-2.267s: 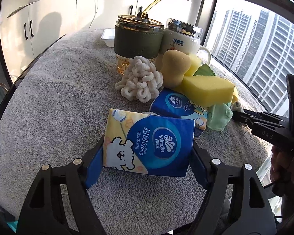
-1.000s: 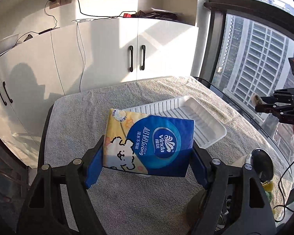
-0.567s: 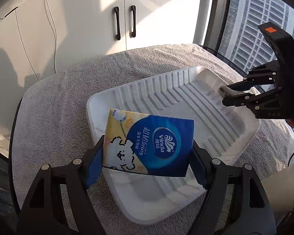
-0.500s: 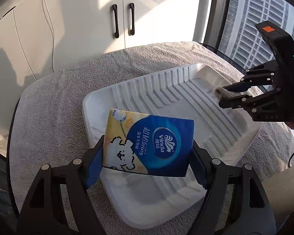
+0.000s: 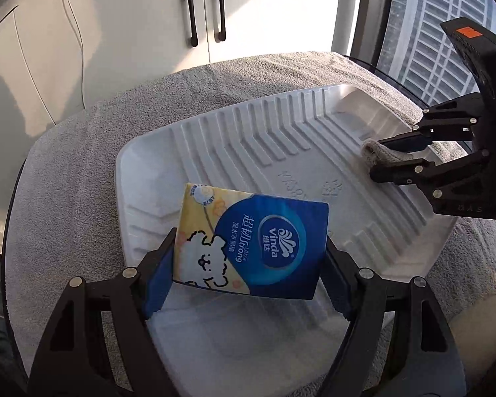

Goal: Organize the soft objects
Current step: 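Carry both items to the white tray and open both grippers to release them, then move both tools back toward the cluster of soft items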

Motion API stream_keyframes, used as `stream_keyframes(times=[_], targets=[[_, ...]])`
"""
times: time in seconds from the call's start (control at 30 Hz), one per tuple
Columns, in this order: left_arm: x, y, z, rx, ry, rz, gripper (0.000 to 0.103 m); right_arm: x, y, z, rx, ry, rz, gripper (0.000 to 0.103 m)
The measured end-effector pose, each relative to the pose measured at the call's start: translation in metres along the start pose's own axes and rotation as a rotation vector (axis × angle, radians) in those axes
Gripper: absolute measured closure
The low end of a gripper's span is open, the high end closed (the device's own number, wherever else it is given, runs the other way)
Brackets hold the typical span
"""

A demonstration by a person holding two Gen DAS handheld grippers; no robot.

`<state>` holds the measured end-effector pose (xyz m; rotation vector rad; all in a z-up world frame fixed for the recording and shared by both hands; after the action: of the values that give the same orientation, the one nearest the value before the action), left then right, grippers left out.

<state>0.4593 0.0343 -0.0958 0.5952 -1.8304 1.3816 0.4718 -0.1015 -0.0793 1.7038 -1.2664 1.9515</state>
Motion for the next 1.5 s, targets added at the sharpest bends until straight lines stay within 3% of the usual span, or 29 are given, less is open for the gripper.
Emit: stream_keyframes(times=[0.07,0.3,0.97,1.5], targets=[[-0.002,0.001,0.002,-0.015,-0.014,-0.003,0.027,0.0,0.0,-0.002,-0.001,0.008,0.005,0.075],[0.0,0.0,-0.001,0.005,-0.008,-0.01,0.025,0.006,0.0,0.0,-0.021,0.027,0.021,0.058],[0.055,-0.011,-0.032,0.097,-0.03,0.098,0.023,0.062,-0.011,0.003,-0.063,0.048,0.117,0.056],[0.185,0.019,-0.046,0.167,-0.054,0.271,0.017,0.183,0.012,-0.021,-0.091,0.053,0.284,0.051]])
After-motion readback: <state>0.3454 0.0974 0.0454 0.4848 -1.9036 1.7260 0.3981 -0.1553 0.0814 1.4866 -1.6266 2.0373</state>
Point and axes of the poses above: each gripper's, at about its wrist camera, not at the fingertips, and x roughly against the way its jaws point, z to its right, y to its underside, the point moved 5 cm from there along -x, roughly the way its jaws point, and after that the axes turned 9 degrees about -y, right-handed, at the moved point
